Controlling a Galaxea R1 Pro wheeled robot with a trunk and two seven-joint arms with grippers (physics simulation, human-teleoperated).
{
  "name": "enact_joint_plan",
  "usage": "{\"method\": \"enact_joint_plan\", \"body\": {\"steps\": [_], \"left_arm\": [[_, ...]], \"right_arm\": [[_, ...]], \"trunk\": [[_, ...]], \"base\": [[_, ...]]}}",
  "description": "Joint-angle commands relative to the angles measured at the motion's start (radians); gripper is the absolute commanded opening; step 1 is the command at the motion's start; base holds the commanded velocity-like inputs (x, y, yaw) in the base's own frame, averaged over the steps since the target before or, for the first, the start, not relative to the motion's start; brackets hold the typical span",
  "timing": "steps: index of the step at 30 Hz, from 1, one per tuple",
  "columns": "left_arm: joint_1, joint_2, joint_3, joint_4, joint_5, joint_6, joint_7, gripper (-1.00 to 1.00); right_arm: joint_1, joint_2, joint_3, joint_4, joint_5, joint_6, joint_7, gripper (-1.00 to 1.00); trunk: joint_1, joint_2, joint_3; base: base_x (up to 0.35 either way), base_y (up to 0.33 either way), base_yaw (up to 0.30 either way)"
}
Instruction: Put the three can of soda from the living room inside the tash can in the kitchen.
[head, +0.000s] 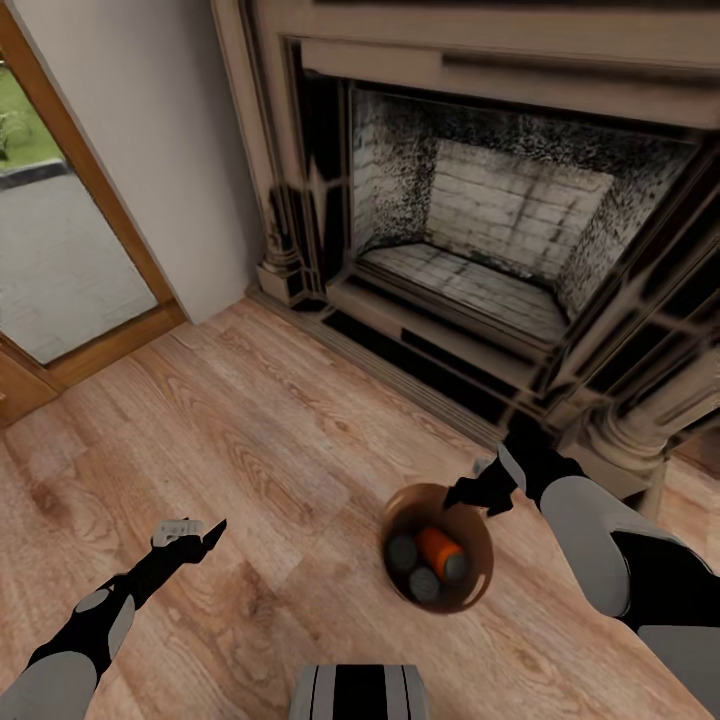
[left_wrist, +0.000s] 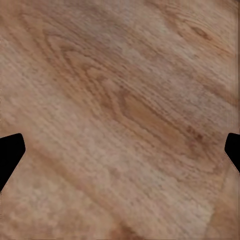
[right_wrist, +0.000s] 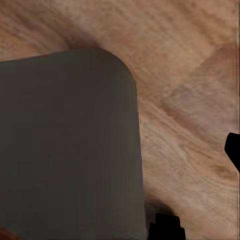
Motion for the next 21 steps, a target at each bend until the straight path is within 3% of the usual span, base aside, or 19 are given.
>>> {"method": "enact_joint_plan", "body": {"steps": [1,21], "left_arm": [[0.000,0.000,0.000,0.000,0.000,0.000,0.000,1.00],[0.000,0.000,0.000,0.000,-0.001,0.000,0.000,1.00]], "right_arm": [[0.000,0.000,0.000,-0.001,0.001,0.000,-0.002,1.00],[0.001,0.001,0.004,-0.001,0.003,0.000,-0.003,1.00]], "trunk": [[0.000,0.000,0.004],[-0.009,0.005,0.081]], "base": [[0.000,0.000,0.000],[0.000,0.000,0.000]]}}
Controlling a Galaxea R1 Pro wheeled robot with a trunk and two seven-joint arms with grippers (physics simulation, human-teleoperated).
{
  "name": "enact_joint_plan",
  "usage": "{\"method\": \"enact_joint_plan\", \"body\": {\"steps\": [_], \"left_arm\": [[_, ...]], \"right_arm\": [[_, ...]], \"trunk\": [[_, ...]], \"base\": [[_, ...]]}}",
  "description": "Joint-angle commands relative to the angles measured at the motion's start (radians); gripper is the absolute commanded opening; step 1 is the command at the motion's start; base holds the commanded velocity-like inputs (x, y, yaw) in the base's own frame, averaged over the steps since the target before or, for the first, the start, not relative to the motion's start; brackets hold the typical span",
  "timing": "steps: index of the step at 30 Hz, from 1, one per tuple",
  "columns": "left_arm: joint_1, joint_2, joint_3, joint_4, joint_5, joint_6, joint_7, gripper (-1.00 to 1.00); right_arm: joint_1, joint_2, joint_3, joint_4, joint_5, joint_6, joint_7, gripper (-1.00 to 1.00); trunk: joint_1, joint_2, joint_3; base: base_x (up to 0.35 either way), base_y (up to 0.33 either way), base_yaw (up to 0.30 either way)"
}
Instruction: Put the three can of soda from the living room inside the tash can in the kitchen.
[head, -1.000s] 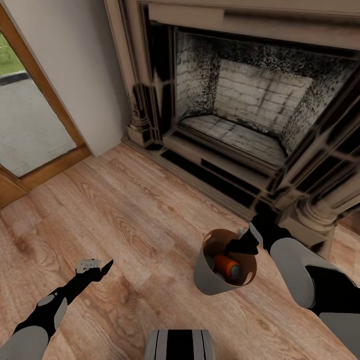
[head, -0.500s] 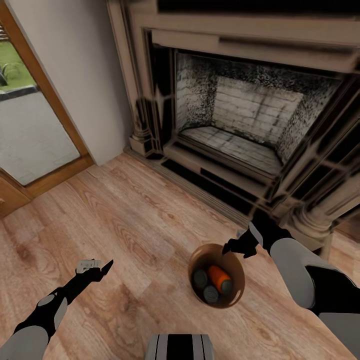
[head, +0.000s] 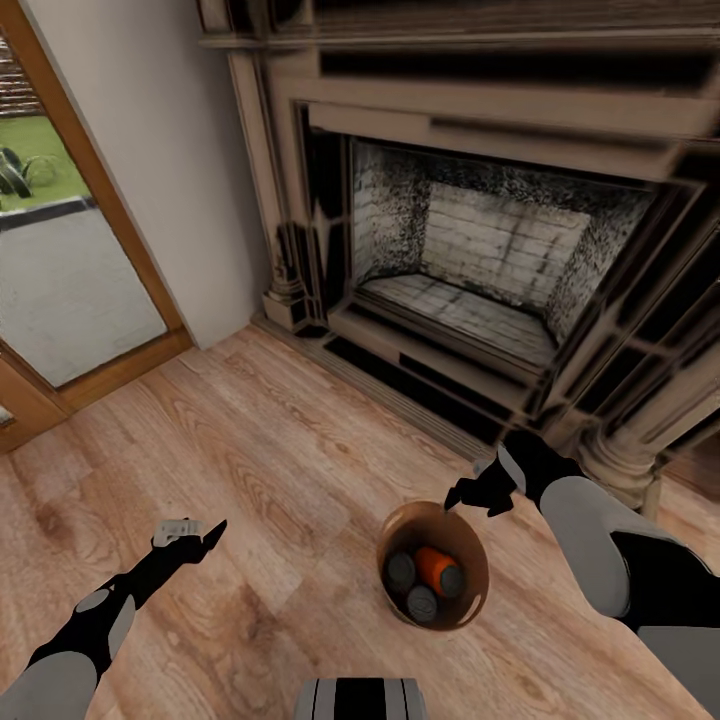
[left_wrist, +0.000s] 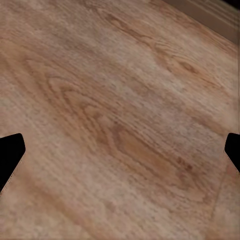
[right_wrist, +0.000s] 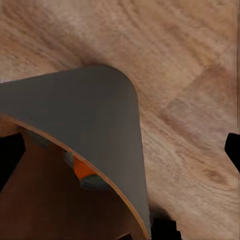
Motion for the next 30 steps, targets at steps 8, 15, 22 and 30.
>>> {"method": "enact_joint_plan", "body": {"steps": [8,15,22,30], "left_arm": [[0.000,0.000,0.000,0.001,0.000,0.001,0.000,1.00],[0.000,-0.001,-0.003,0.003,-0.003,0.001,0.020,1.00],[0.000,-0.001,-0.034,0.008,-0.003,0.001,0.041,1.00],[0.000,-0.001,-0.039,0.010,-0.003,0.002,0.044,1.00]], "right_arm": [[0.001,0.001,0.002,0.000,0.007,0.000,-0.014,1.00],[0.002,0.001,0.004,-0.005,0.008,0.000,-0.014,1.00],[0.002,0.006,0.005,-0.020,0.010,0.000,-0.015,1.00],[0.002,0.008,0.005,-0.021,0.011,0.000,-0.016,1.00]], "trunk": [[-0.004,0.002,0.031],[-0.027,0.044,0.054],[-0.054,0.093,0.076],[-0.084,0.149,0.101]], "base": [[0.000,0.000,0.000],[0.000,0.000,0.000],[0.000,0.000,0.000],[0.000,0.000,0.000]]}}
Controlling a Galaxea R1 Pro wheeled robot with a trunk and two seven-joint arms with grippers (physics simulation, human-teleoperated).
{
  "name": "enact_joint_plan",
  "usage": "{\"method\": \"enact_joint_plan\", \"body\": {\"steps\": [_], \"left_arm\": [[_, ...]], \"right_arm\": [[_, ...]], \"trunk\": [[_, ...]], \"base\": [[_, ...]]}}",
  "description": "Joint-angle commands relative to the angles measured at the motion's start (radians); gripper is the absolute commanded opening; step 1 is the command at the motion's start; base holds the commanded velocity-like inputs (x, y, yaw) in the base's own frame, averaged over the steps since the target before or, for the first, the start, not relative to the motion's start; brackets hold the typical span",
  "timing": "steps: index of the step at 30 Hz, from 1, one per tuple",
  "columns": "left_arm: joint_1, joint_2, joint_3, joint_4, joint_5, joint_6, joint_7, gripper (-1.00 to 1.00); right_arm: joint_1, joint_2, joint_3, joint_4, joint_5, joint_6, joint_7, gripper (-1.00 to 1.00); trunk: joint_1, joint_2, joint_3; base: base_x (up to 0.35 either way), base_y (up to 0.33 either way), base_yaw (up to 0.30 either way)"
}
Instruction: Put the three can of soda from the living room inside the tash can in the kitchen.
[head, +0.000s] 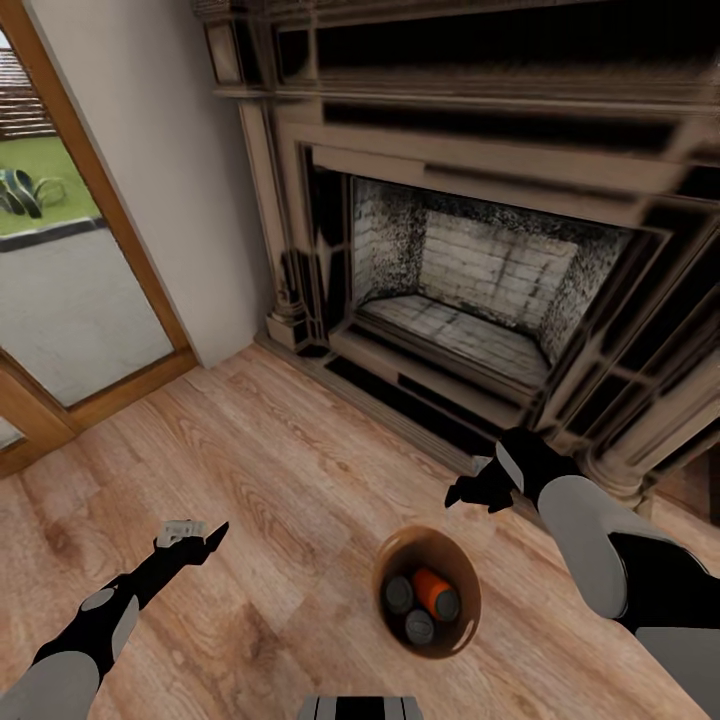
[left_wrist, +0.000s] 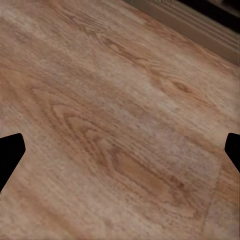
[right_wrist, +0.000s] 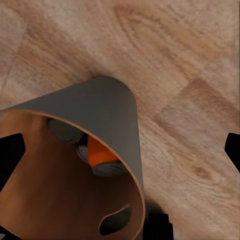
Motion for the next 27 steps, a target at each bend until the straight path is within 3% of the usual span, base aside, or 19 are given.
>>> {"method": "enact_joint_plan", "body": {"steps": [1,27], "left_arm": [[0.000,0.000,0.000,0.000,0.000,0.000,0.000,1.00],[0.000,0.000,-0.001,0.002,-0.002,0.000,0.018,1.00]], "right_arm": [[0.000,-0.001,0.000,0.000,0.000,0.000,0.000,1.00],[0.022,-0.002,0.001,-0.002,0.000,0.000,-0.006,1.00]], "trunk": [[-0.004,0.007,0.003],[-0.104,0.189,0.085]], "base": [[0.000,0.000,0.000],[0.000,0.000,0.000]]}}
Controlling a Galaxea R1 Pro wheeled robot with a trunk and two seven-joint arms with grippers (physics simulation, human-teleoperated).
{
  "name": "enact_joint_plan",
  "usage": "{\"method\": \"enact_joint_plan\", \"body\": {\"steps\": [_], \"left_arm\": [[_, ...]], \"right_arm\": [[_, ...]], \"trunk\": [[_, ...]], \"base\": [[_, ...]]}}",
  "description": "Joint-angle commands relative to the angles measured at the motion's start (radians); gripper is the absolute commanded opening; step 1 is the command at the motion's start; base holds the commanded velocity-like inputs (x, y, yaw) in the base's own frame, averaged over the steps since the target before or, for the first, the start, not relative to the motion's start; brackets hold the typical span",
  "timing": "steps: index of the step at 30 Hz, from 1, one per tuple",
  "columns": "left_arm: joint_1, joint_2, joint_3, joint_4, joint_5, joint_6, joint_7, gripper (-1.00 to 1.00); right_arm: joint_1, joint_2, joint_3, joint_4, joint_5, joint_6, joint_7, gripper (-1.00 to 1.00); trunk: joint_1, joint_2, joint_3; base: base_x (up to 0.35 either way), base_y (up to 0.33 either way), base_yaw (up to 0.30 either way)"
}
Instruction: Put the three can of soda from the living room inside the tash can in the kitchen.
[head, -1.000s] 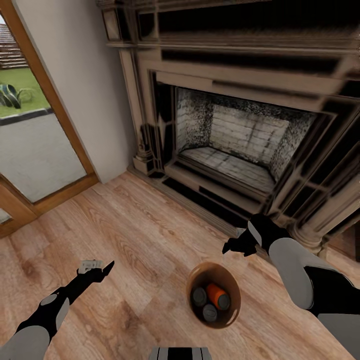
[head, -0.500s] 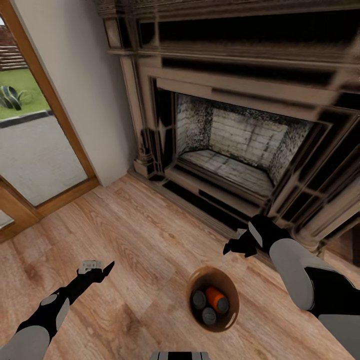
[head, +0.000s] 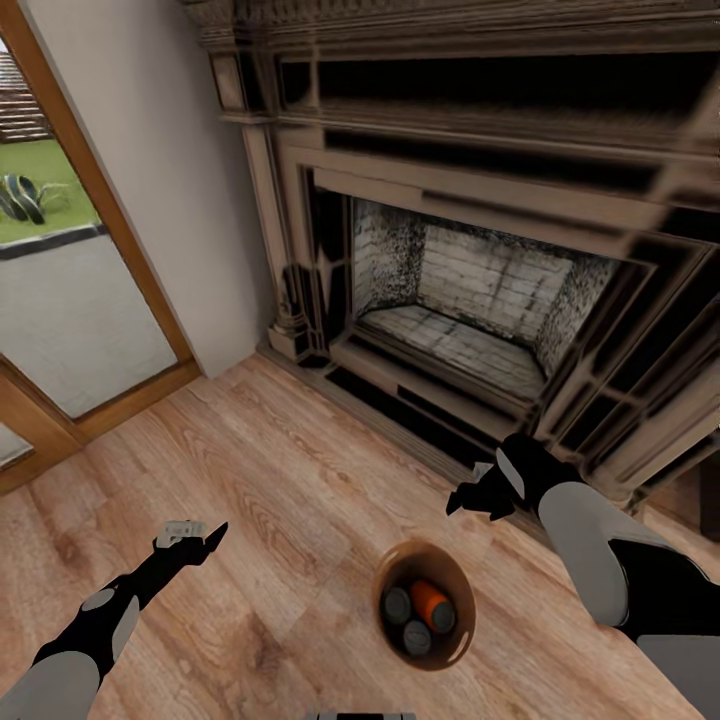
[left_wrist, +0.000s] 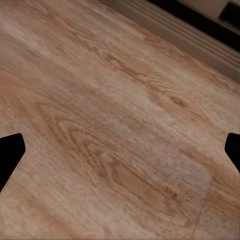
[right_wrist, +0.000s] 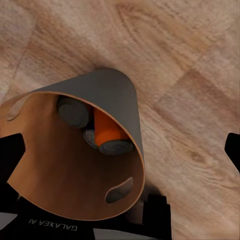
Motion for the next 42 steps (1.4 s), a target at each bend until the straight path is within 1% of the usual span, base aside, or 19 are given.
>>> {"method": "enact_joint_plan", "body": {"steps": [1,6,10,24,34,37,40,42], "left_arm": [[0.000,0.000,-0.001,0.000,0.000,0.000,0.001,1.00],[0.000,0.000,-0.022,0.001,0.001,0.001,0.003,1.00],[0.000,0.000,-0.032,0.001,0.001,0.001,0.004,1.00],[0.000,0.000,-0.035,0.003,0.001,0.003,0.005,1.00],[0.000,0.000,-0.035,0.003,0.000,0.003,0.006,1.00],[0.000,0.000,-0.035,0.003,0.000,0.003,0.007,1.00],[0.000,0.000,-0.036,0.003,0.000,0.003,0.016,1.00],[0.000,0.000,-0.036,0.003,-0.001,0.003,0.034,1.00]], "right_arm": [[0.000,0.000,0.000,0.000,0.000,0.000,-0.001,1.00],[0.001,0.000,0.000,0.000,0.000,0.000,-0.002,1.00],[0.003,-0.001,0.000,0.000,0.000,0.000,-0.003,1.00],[0.028,-0.007,0.003,-0.007,0.001,0.000,-0.001,1.00],[0.075,-0.008,0.003,-0.082,0.001,-0.003,0.004,1.00],[0.080,-0.008,0.003,-0.090,0.001,-0.004,0.005,1.00],[0.083,-0.008,0.003,-0.095,0.002,-0.004,0.005,1.00],[0.084,-0.008,0.003,-0.097,0.002,-0.004,0.005,1.00]], "trunk": [[-0.004,0.007,0.003],[-0.023,0.042,0.019],[-0.038,0.070,0.031],[-0.092,0.168,0.075],[-0.130,0.238,0.107],[-0.142,0.259,0.116],[-0.153,0.280,0.125],[-0.161,0.294,0.132]], "base": [[0.000,0.000,0.000],[0.000,0.000,0.000],[0.000,0.000,0.000],[0.000,0.000,0.000],[0.000,0.000,0.000],[0.000,0.000,0.000],[0.000,0.000,0.000],[0.000,0.000,0.000]]}}
